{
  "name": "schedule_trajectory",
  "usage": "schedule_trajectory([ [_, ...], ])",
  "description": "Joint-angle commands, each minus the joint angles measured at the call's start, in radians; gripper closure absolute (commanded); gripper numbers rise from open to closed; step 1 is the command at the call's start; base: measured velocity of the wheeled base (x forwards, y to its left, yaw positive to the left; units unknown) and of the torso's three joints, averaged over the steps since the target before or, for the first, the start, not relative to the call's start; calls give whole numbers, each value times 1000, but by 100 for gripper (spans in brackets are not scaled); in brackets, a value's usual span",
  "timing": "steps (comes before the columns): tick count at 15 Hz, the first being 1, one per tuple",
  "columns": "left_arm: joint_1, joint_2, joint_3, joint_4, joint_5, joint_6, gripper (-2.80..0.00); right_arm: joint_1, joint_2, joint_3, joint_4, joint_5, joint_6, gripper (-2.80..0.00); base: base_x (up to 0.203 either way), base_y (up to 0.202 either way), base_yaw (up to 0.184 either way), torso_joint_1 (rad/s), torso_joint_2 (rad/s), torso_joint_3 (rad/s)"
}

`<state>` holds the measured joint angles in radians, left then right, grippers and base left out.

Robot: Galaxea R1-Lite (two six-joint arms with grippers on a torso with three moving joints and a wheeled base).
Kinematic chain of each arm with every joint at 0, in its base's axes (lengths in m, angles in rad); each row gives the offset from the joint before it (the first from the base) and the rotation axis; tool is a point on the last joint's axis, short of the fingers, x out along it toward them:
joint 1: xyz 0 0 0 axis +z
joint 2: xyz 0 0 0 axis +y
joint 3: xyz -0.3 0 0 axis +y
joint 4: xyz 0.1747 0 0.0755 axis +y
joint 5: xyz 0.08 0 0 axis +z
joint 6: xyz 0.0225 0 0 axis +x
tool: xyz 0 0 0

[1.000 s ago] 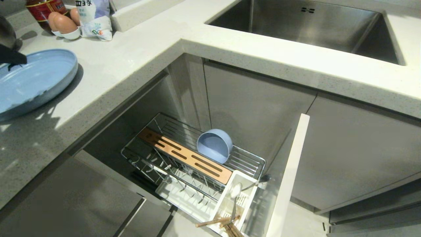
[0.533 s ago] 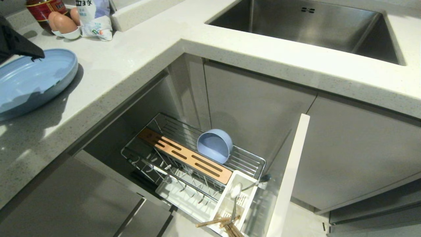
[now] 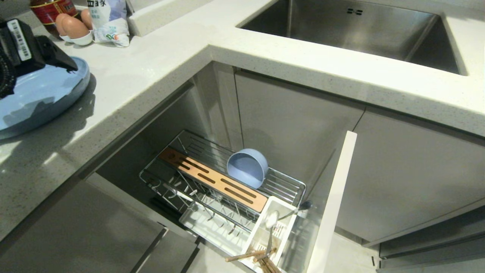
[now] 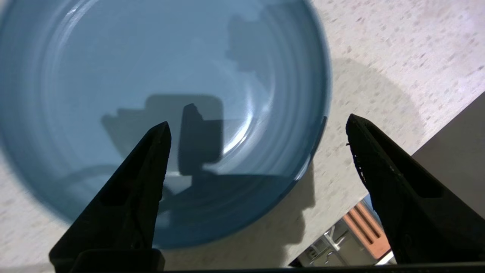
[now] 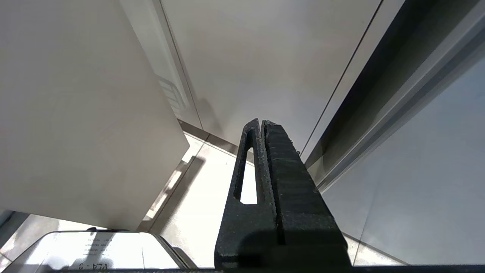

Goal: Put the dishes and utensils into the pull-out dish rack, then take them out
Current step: Pick up the plate and place it in the cupboard

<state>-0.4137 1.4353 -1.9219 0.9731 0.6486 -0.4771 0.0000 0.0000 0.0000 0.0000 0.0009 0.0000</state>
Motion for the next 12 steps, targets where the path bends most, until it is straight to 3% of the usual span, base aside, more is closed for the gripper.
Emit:
schedule_trajectory([
  [1,22,35,0,-17,-16,-3,-280,0,0,0,0,1,0,0,0,0,0,0,0,0],
  [5,53,63,-1,-56,-103,-3,-280,0,0,0,0,0,0,0,0,0,0,0,0,0],
  [12,85,94,1,-88,-110,-2,-280,0,0,0,0,0,0,0,0,0,0,0,0,0],
])
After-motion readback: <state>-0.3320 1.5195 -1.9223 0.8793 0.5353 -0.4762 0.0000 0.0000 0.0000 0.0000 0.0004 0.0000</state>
